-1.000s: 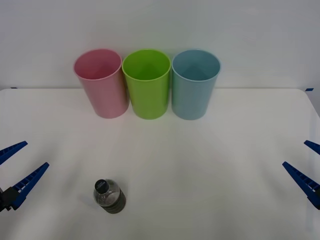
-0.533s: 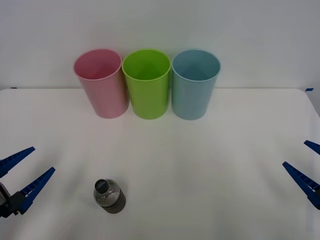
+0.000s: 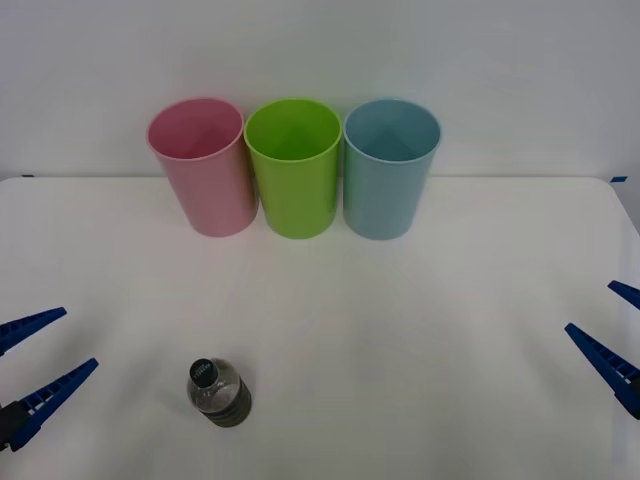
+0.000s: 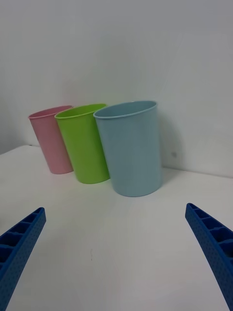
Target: Grasp the object on the table and drop it into the matching bin: aluminum can to the light blue bin, PET bottle to the pink bin.
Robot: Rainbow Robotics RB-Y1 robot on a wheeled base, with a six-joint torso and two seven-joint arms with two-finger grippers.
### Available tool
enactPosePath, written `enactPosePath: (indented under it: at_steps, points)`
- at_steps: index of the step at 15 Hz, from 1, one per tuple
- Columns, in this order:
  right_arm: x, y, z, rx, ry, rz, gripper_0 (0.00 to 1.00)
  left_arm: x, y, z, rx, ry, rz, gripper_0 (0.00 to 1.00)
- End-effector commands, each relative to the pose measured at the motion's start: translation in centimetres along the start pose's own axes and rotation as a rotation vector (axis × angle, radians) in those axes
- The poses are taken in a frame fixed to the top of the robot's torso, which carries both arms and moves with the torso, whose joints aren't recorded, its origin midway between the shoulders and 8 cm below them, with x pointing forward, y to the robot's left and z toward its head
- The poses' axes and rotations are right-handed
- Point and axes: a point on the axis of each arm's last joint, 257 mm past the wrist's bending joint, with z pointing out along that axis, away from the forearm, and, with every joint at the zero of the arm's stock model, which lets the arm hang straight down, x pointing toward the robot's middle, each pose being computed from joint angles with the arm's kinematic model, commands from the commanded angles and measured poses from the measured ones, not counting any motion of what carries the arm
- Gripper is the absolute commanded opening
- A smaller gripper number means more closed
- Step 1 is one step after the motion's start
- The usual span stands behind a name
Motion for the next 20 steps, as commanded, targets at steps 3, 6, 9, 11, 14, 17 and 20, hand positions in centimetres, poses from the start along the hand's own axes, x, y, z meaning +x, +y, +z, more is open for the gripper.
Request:
enactPosePath:
  at_steps: [3, 6, 9, 11, 14, 17, 20]
  points:
    - [0.0, 0.0, 0.0, 0.000, 0.000, 0.000, 1.00, 2.4, 0.3, -1.2, 0.086, 0.115, 0.045, 1.00]
    - [0.0, 0.0, 0.0, 0.000, 0.000, 0.000, 1.00, 3.8, -0.9, -1.8, 0.186, 0.143, 0.065, 1.00]
    - [0.0, 0.0, 0.0, 0.000, 0.000, 0.000, 1.00, 5.4, -2.8, -1.2, 0.282, 0.157, 0.065, 1.00]
    - [0.0, 0.0, 0.0, 0.000, 0.000, 0.000, 1.00, 6.3, -3.9, -0.4, 0.330, 0.168, 0.102, 1.00]
    - [0.0, 0.0, 0.0, 0.000, 0.000, 0.000, 1.00, 6.6, -4.9, 0.8, 0.362, 0.152, 0.105, 1.00]
    - [0.0, 0.0, 0.0, 0.000, 0.000, 0.000, 1.00, 7.3, -5.0, 2.6, 0.342, 0.122, 0.120, 1.00]
    - [0.0, 0.0, 0.0, 0.000, 0.000, 0.000, 1.00, 8.3, -5.3, 4.0, 0.351, 0.136, 0.145, 1.00]
